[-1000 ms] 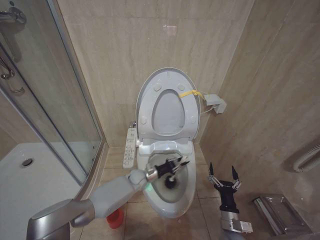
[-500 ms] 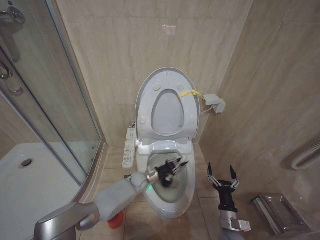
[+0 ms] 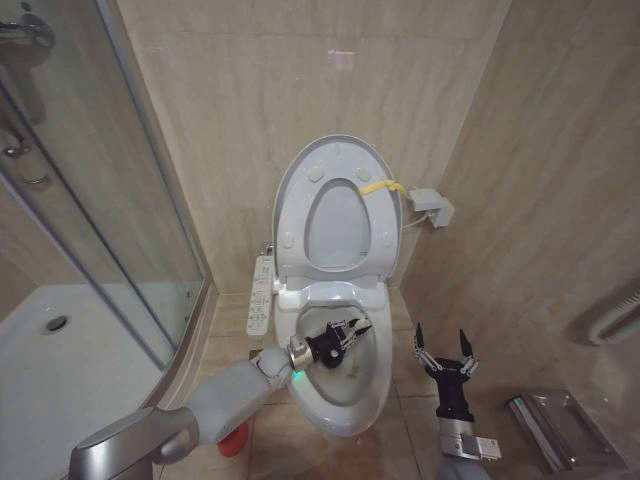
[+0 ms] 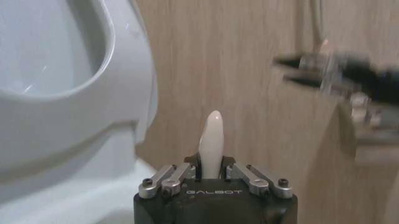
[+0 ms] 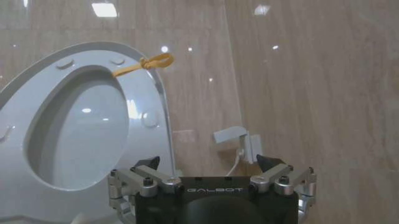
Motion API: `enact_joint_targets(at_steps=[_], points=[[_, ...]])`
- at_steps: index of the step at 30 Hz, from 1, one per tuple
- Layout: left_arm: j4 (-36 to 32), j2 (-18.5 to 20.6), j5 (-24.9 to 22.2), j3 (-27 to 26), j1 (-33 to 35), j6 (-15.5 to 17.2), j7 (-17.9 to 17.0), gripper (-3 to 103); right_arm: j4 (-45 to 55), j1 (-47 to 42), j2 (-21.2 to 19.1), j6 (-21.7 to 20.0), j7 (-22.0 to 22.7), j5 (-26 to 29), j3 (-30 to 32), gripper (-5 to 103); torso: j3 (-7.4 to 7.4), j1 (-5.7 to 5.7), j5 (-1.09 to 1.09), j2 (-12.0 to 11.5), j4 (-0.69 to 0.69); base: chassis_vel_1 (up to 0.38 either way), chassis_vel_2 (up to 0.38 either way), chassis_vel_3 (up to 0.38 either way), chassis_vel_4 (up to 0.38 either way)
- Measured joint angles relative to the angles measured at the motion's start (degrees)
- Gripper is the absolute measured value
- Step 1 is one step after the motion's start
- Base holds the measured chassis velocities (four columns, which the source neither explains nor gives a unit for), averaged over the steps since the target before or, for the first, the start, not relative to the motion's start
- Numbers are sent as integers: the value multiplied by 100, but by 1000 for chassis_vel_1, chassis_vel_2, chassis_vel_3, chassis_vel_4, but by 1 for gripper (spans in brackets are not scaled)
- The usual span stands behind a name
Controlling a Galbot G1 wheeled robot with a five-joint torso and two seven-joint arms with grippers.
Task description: Open the toilet lid, clean the toilet bowl with a toilet brush, close the toilet lid, and flush.
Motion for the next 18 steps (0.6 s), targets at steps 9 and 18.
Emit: enact_joint_targets(at_steps=[9,18], points=[[190,-67,-42,162,85,-55,28,21,-24,8,0,-2,1,1,7,100,-1,-1,-1,1,-4,0,0,0,0],[-105,-298,-144,6,-11,-21,-39,22,-70,51,13,-14,-3,-9,17,100,-2,-1,-3,1,-17,0,0,0,0]])
